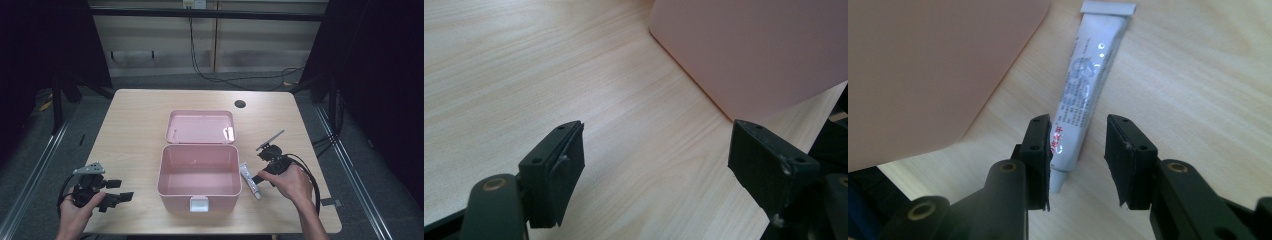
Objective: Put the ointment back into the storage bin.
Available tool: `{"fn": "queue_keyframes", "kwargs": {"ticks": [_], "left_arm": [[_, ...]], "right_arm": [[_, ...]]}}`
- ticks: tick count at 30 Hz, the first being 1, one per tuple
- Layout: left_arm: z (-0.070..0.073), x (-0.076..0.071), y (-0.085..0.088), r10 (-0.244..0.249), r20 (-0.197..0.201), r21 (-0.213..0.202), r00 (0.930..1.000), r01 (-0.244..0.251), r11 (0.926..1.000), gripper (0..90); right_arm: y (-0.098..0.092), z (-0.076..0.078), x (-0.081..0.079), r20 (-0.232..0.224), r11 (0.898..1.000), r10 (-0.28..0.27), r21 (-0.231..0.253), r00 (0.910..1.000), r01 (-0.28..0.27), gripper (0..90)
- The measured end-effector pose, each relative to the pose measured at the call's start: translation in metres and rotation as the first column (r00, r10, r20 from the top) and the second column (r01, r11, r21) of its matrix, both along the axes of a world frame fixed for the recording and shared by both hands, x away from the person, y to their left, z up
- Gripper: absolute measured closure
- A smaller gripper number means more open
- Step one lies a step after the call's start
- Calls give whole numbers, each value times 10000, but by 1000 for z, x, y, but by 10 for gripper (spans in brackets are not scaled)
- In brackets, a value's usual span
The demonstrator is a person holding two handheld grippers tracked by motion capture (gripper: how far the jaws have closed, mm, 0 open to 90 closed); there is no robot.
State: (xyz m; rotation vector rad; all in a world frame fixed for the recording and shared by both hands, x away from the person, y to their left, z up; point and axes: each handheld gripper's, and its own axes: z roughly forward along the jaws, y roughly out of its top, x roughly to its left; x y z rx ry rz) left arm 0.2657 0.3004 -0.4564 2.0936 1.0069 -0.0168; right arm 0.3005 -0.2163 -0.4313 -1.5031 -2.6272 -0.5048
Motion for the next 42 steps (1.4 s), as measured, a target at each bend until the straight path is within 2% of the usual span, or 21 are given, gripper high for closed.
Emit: {"fn": "queue_keyframes", "kwargs": {"ticks": [5,10,13,25,32,38,42], "left_arm": [[0,0,0,9,14,4,10000,-9,10000,224],[0,0,0,7,-2,28,10000,-7,10000,224],[0,0,0,1,1,31,10000,-1,10000,224],[0,0,0,-41,4,20,10000,41,10000,224],[0,-1,0,-38,-7,-10,10000,38,10000,224],[0,-1,0,-1,-22,-32,10000,1,10000,224],[1,-1,0,-35,-36,-44,10000,35,10000,224]], "right_arm": [[3,-1,3,-237,9998,14,-199,9997,-18,626],[8,-5,8,-524,9982,-85,-603,9986,54,621],[12,-10,9,-536,9984,-96,-554,9985,67,624],[21,-22,12,-692,9958,-77,-920,9976,13,617],[25,-27,13,-738,9930,-64,-1182,9973,-24,649],[25,-29,14,-713,9925,-66,-1219,9974,-21,671],[28,-33,15,-786,9893,-2,-1452,9969,-113,673]]}}
